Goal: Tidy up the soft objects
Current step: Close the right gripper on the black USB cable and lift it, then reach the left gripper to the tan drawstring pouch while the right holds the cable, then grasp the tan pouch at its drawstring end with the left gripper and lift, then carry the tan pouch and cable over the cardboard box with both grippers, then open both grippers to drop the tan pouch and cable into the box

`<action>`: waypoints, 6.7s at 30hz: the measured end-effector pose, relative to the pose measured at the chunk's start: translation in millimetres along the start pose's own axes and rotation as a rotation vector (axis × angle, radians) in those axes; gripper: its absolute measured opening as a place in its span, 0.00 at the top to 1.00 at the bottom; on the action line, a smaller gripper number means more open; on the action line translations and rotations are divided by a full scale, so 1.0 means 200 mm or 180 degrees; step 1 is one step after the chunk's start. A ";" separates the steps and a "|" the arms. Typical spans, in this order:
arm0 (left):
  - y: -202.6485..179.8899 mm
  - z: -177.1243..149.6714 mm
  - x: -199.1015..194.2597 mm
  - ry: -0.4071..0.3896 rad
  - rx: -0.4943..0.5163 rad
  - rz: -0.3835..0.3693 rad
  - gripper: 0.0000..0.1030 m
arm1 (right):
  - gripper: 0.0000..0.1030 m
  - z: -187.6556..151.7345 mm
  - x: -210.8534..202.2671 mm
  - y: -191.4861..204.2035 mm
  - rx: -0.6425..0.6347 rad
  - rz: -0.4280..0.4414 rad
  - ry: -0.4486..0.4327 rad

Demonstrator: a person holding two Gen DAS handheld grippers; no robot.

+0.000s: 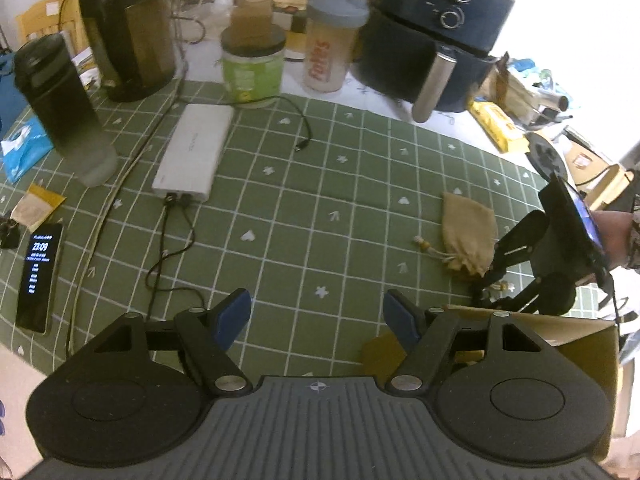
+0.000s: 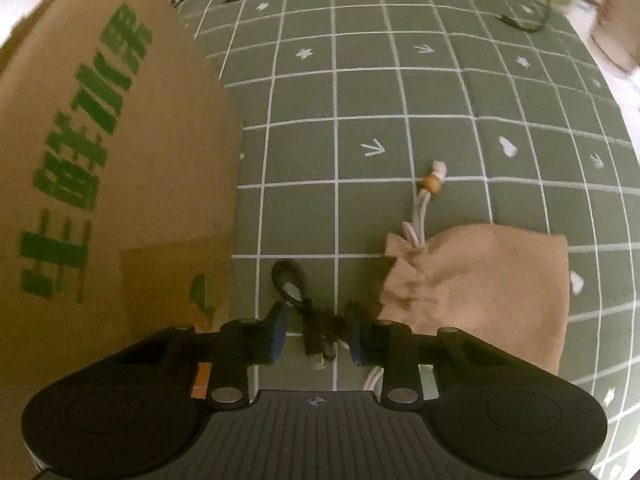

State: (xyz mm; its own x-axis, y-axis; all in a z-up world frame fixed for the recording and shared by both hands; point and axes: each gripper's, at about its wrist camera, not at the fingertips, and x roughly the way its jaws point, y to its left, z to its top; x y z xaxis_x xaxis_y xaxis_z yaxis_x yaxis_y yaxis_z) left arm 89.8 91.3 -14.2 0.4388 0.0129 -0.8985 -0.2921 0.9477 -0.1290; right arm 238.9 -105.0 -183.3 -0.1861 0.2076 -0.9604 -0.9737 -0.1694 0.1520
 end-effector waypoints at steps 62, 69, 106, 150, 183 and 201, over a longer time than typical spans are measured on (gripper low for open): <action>-0.61 0.43 0.39 0.0235 0.1351 -0.0705 0.30 | 0.85 -0.73 -0.73 0.38 0.3478 -0.1698 -0.1880; -0.70 0.48 0.56 0.0468 0.1411 -0.0780 0.31 | 0.85 -0.82 -0.74 0.51 0.3820 -0.1767 -0.2008; -0.92 0.42 1.21 0.1109 0.1467 -0.0428 0.99 | 0.85 -1.01 -0.70 0.82 0.4592 -0.1903 -0.2078; -0.74 0.47 0.08 -0.0406 0.1293 -0.1237 0.99 | 0.85 -0.78 -0.97 0.84 0.3886 -0.1831 -0.2479; -0.50 0.02 -0.57 -0.0241 0.1143 -0.1097 0.99 | 0.85 -0.67 -0.94 1.03 0.3483 -0.1485 -0.2543; -0.47 -0.23 -0.29 0.0436 0.0868 -0.0835 0.99 | 0.85 -0.69 -0.88 1.09 0.3575 -0.1347 -0.2425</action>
State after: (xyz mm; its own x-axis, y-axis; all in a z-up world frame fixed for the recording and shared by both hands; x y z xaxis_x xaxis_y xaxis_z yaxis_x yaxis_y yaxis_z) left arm 52.6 -12.5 30.1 0.3458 -0.2659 -0.8998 0.0591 0.9633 -0.2619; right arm 77.7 -311.8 -13.5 0.4679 0.5698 -0.6756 -0.4908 0.8032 0.3376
